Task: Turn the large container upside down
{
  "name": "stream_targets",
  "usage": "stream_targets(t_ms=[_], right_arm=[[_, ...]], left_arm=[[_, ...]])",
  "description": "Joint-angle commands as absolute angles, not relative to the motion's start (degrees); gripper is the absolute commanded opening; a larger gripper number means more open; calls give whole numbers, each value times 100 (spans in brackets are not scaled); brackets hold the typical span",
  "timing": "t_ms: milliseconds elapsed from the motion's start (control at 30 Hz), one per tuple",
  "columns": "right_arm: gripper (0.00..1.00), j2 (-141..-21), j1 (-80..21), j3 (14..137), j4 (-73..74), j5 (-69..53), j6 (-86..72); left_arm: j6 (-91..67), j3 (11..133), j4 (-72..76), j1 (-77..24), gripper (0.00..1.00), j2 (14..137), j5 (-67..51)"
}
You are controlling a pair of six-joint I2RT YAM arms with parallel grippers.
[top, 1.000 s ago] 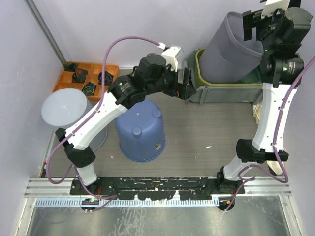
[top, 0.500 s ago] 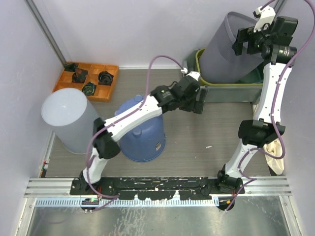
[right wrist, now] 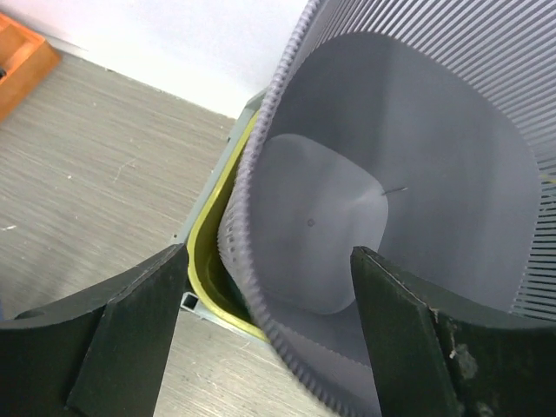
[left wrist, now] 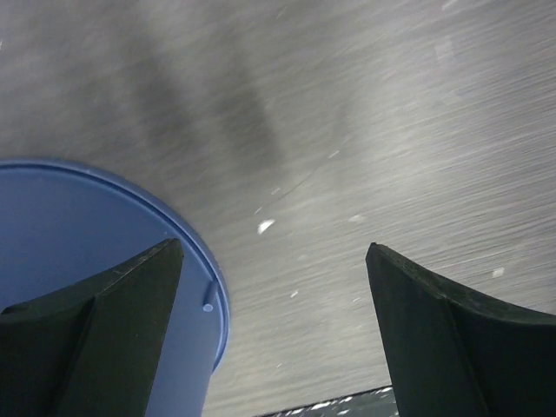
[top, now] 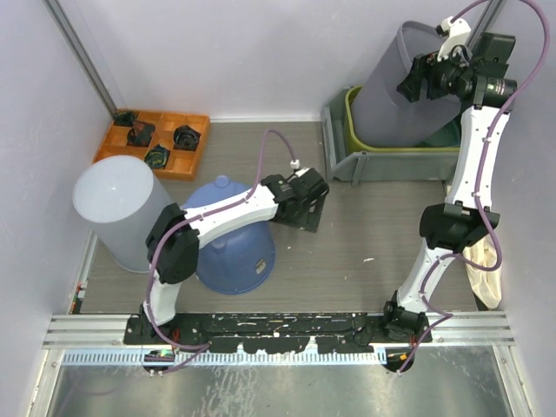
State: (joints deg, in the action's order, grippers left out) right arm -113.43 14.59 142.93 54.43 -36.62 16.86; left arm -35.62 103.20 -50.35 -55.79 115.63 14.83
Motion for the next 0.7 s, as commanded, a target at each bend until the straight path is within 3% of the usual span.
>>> stream_targets(t_ms=[0,100,233,400,667], right_arm=[[80,-11483,1243,14377,5810,-3465,2186],[71,-11445,964,14021,5818,-2848,2464],[37,-11323,870,13739,5649,-2595,2495],[2,-11293,756,13727,5656,-2433,2588],[1,-9929,457,13024,4422,-1985,2331]], left_arm=[[-3950,9227,-4761,-5361,90,10644,1614],[-4112,8508,-4533,-5241,90,10287,1590],[-4246,7830,-4476,-5134,90,9841,1731],[-4321,7060,-4621,-4708,91,9251,1893],[-4656,6161,-5140,-3697,93,8299,1847]])
